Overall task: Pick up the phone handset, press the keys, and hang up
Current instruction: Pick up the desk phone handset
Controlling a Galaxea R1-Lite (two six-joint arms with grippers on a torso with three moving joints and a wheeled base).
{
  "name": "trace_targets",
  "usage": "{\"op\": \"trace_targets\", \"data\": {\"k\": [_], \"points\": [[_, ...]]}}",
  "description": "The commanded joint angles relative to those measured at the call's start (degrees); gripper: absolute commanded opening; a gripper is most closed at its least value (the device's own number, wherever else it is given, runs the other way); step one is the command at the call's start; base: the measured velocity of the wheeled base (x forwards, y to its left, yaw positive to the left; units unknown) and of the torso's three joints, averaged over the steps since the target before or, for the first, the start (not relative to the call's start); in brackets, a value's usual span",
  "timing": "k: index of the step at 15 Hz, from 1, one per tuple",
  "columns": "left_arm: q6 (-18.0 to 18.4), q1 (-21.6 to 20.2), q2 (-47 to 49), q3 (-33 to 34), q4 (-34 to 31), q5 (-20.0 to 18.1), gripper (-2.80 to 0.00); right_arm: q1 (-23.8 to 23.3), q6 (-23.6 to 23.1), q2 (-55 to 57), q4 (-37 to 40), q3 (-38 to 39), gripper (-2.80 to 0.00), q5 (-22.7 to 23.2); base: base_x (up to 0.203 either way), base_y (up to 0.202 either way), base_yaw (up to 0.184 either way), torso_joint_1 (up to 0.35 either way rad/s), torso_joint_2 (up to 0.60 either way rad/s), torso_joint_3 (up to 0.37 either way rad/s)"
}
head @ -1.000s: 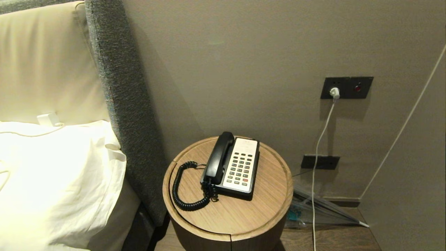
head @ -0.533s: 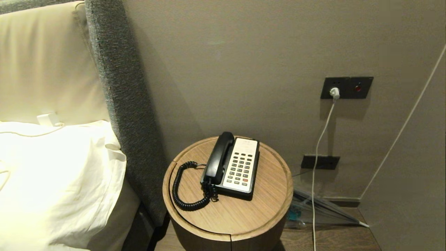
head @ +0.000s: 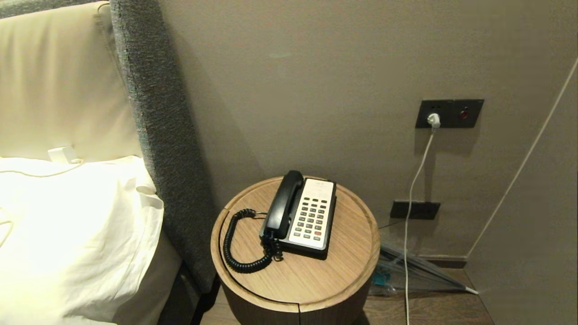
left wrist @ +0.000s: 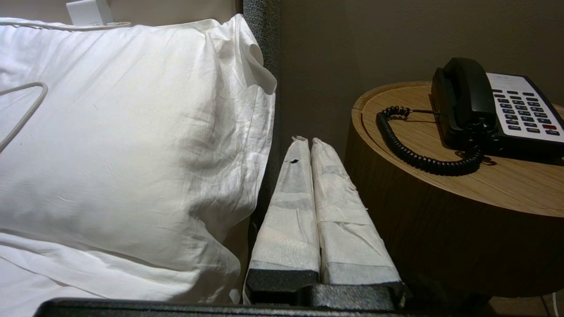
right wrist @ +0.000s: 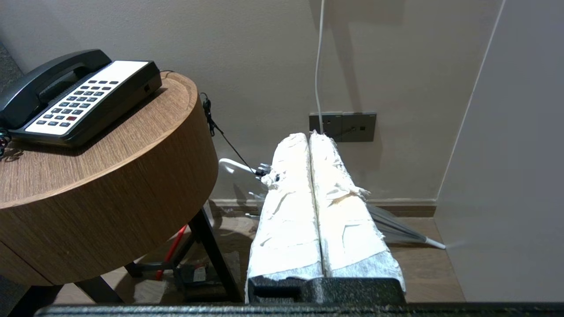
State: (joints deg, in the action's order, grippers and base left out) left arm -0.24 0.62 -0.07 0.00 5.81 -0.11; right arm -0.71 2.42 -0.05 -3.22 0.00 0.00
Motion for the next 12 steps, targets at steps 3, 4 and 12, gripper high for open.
{"op": "trace_targets", "data": {"k": [3, 4, 12], "points": [[-0.03, -0.01, 0.07, 2.29, 0.07, -0.03, -2.8, 0.0, 0.04, -0.04, -0.03, 1.14, -2.8, 0.0, 0.0, 0.0, 0.0, 0.0, 0.0, 0.0], [-0.03, -0.01, 0.07, 2.29, 0.07, 0.02, -2.8, 0.0, 0.04, -0.04, -0.03, 1.14, -2.8, 0.0, 0.0, 0.0, 0.0, 0.0, 0.0, 0.0], [-0.03, -0.01, 0.07, 2.29, 0.02, -0.02, -2.8, 0.0, 0.04, -0.04, -0.03, 1.14, -2.8, 0.0, 0.0, 0.0, 0.0, 0.0, 0.0, 0.0]]}}
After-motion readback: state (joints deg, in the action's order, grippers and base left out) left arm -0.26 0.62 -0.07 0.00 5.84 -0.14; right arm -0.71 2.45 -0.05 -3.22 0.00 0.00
